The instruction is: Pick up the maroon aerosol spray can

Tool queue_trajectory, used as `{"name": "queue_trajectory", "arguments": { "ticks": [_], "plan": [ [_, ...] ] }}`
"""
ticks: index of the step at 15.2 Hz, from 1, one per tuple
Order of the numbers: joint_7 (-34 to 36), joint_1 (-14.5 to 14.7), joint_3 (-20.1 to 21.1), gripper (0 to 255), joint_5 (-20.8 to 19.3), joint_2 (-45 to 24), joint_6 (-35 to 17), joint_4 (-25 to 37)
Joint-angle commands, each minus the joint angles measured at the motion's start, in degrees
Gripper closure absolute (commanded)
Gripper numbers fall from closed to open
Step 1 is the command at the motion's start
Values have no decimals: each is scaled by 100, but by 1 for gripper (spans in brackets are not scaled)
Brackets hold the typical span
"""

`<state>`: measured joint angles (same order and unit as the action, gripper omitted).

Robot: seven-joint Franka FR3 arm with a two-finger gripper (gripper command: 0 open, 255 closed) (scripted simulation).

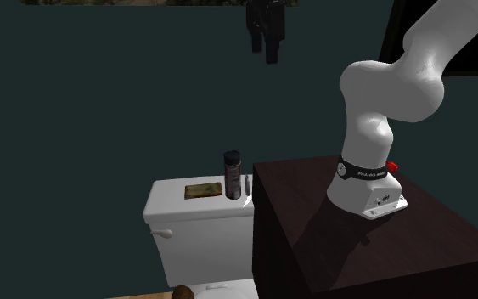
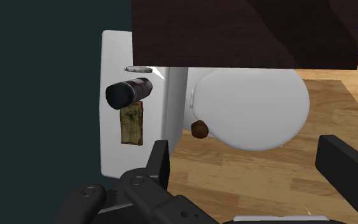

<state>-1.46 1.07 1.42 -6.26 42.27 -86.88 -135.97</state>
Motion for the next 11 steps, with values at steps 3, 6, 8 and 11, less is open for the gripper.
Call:
{"name": "queue_trajectory", "arguments": {
  "ticks": [3,6,8,11],
  "plan": [
    [-152,-53,-159,0,-132,120,-337,-397],
    [-376,-153,-415,0,-350,239,-861,-945],
    [-524,-236,-596,0,-509,272,-1228,-1278],
    [-744,-385,-888,0,-770,239,-1812,-1725]
  ]
}}
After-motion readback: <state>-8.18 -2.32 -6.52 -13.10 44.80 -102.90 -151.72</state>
